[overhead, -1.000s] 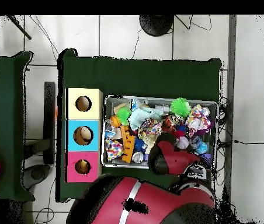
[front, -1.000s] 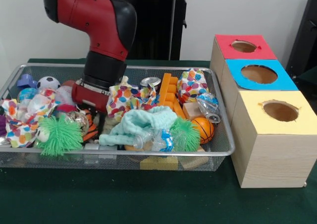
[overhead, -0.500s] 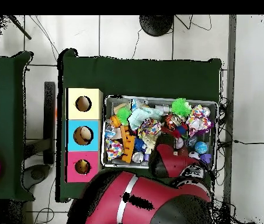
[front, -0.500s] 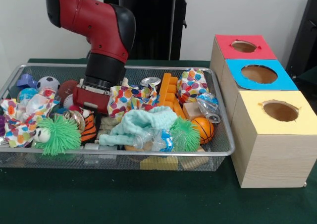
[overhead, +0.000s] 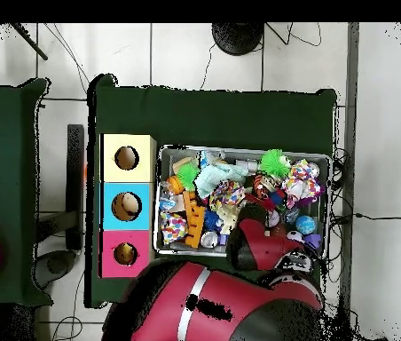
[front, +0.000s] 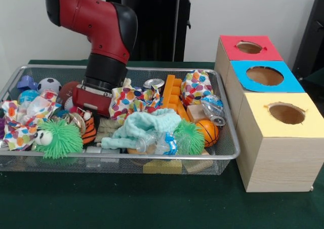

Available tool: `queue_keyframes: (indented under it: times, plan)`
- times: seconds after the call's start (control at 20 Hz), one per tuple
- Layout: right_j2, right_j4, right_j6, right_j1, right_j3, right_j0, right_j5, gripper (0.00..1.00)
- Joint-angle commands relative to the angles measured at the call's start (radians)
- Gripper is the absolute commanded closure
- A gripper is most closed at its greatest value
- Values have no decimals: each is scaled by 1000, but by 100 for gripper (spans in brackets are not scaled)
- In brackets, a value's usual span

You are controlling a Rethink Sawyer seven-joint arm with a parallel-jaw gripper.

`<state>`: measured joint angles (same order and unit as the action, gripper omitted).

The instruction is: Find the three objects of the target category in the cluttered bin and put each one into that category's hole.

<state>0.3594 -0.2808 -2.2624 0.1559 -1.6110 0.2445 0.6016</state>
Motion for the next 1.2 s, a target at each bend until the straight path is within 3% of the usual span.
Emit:
queue_keyframes:
  times: [0.05, 0.2, 0.35, 0.55, 0.75, 1.2]
  plan:
    - [-81, 16, -119, 49, -14, 23, -98, 100]
    - [-97, 26, -150, 129, -93, 12, -165, 100]
    - [-125, 49, -169, 227, -180, 4, -295, 100]
    - [-147, 89, -152, 318, -235, -12, -474, 100]
    - [-156, 142, -149, 371, -255, -29, -619, 100]
    - [-260, 254, -191, 402, -332, 30, -743, 100]
